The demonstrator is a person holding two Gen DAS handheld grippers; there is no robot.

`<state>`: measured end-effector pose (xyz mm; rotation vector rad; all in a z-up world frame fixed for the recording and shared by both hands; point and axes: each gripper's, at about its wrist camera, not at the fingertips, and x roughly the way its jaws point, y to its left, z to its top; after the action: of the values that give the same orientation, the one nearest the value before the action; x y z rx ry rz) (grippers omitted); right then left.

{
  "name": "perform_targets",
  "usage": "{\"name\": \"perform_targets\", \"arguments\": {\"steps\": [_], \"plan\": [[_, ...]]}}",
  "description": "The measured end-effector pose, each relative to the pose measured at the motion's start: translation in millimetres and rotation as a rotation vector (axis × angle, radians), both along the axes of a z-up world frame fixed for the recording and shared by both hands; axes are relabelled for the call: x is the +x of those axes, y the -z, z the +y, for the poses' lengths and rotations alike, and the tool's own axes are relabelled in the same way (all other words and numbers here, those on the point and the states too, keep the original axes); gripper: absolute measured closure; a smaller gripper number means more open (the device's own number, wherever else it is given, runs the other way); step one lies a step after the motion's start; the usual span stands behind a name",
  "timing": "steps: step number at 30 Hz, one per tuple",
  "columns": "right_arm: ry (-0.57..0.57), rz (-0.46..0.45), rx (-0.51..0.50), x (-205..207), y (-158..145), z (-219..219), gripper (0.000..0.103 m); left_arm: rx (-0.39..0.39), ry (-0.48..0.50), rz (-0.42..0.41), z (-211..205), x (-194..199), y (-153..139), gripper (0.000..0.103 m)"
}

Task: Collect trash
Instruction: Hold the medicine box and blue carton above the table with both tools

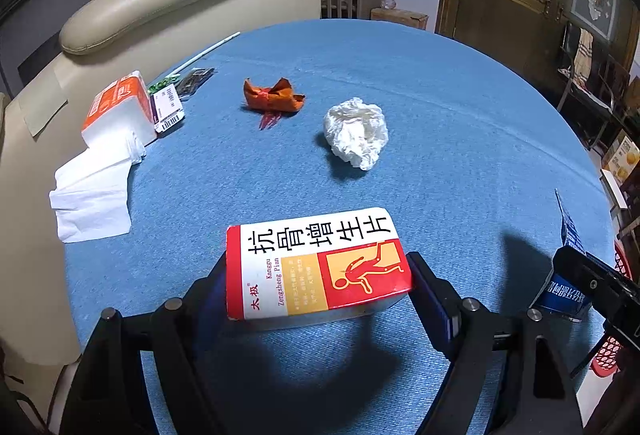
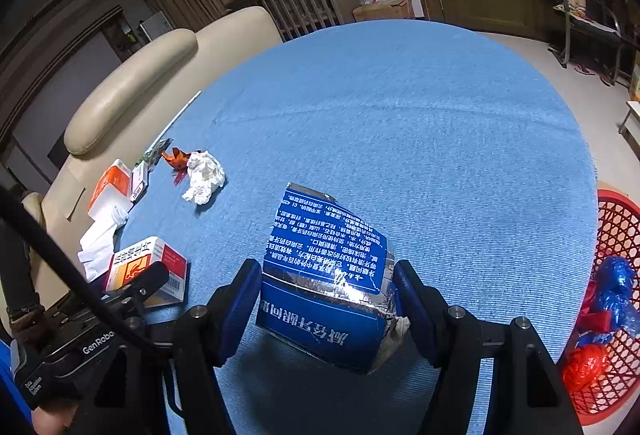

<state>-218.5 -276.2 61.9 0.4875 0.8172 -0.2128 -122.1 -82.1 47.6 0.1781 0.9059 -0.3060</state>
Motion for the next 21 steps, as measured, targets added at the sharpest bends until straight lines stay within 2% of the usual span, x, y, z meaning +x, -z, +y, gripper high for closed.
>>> {"name": "perform_targets", "arguments": {"steps": [21], "plan": [[0.028, -0.011, -0.027, -1, -10, -4, 0.032, -0.02, 0.007, 0.02, 1, 2, 6, 0.02]]}}
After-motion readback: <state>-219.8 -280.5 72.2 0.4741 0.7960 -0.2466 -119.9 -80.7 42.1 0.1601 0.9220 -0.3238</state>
